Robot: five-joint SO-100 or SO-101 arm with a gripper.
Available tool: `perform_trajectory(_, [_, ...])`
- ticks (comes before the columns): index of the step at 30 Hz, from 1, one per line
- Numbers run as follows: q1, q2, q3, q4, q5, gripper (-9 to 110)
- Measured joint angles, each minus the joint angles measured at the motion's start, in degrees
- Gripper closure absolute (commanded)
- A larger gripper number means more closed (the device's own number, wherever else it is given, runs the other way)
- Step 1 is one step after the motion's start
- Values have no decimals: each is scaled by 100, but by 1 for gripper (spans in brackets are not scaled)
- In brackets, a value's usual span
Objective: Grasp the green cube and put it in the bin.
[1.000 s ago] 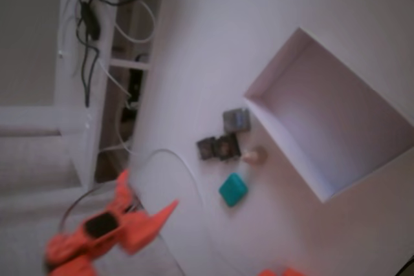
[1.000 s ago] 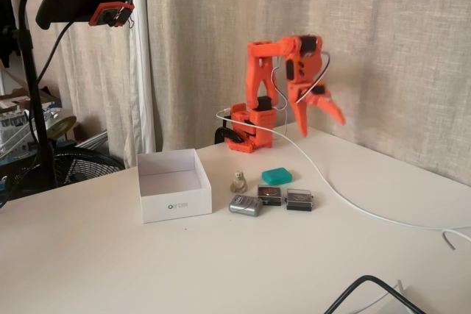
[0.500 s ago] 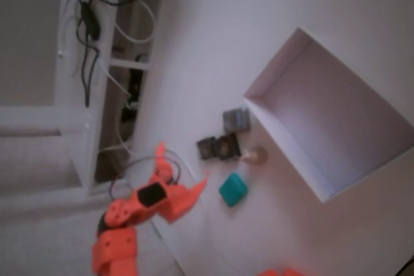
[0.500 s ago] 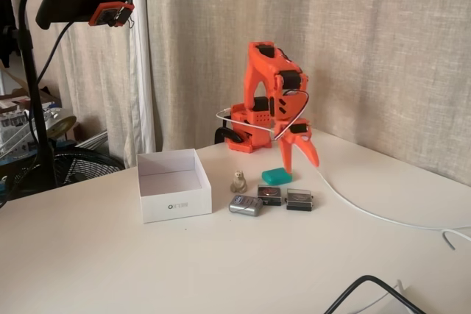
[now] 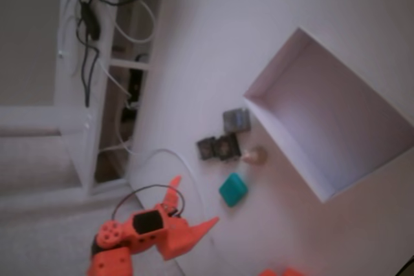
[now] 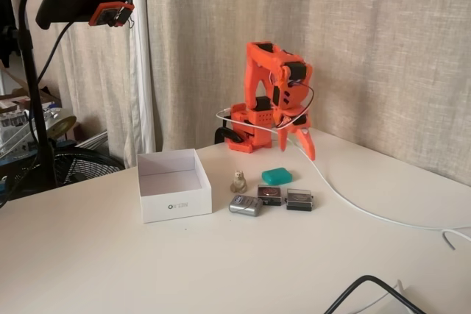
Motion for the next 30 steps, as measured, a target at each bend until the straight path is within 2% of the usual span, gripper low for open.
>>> perform_trajectory(8, [26,-149,571,-756,9,48])
perform_trajectory(22, [457,-1055,940,-1688,26,66])
perform_trajectory(30, [633,-1266,879,-1916,35,70])
